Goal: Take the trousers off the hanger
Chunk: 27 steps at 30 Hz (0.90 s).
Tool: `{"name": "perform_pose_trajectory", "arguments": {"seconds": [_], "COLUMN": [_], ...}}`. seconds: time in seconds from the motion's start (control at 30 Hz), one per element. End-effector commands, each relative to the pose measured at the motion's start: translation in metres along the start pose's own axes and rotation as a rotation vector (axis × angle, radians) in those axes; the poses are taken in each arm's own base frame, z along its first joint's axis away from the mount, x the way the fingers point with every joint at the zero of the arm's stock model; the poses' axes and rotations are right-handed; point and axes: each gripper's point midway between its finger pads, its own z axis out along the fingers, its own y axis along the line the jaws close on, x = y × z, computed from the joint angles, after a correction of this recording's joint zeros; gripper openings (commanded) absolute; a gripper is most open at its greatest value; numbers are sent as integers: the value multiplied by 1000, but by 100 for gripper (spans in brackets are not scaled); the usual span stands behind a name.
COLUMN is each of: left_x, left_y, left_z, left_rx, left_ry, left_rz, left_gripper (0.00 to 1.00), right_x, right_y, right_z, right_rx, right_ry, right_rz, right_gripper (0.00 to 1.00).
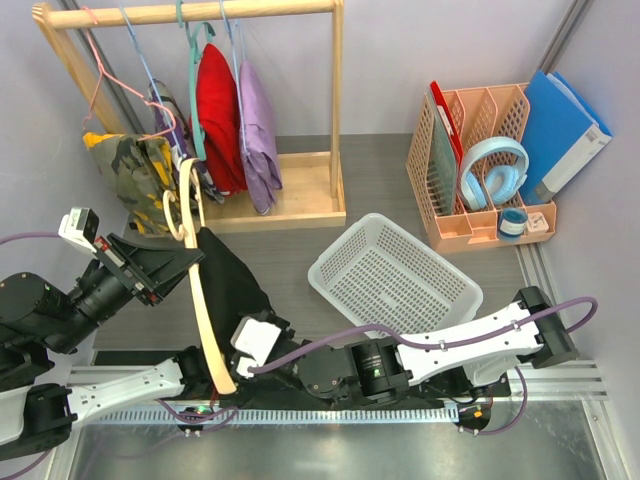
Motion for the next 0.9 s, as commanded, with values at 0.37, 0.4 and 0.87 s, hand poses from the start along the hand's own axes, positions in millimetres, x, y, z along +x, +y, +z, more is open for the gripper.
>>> {"name": "perform_pose_trajectory", "arguments": {"seconds": [0.37,0.4,0.87], "left_x": [-10,-9,-1], "left_y": [-34,-34,-20], "left_z": [-8,-6,6], "left_rx": [120,117,81], "left_ry": [-22,-18,-13], "left_rz": [-66,-65,-62], "left_gripper": [0,0,0], "right_x": [-53,-55,-89], "right_y": [-13,-14,-38], "right_z": [3,4,14], "right_rx": [-1,6,172], "right_ry": [-93,-101,-225], "right_rz": [47,51,180], "right_gripper": [24,22,1]}}
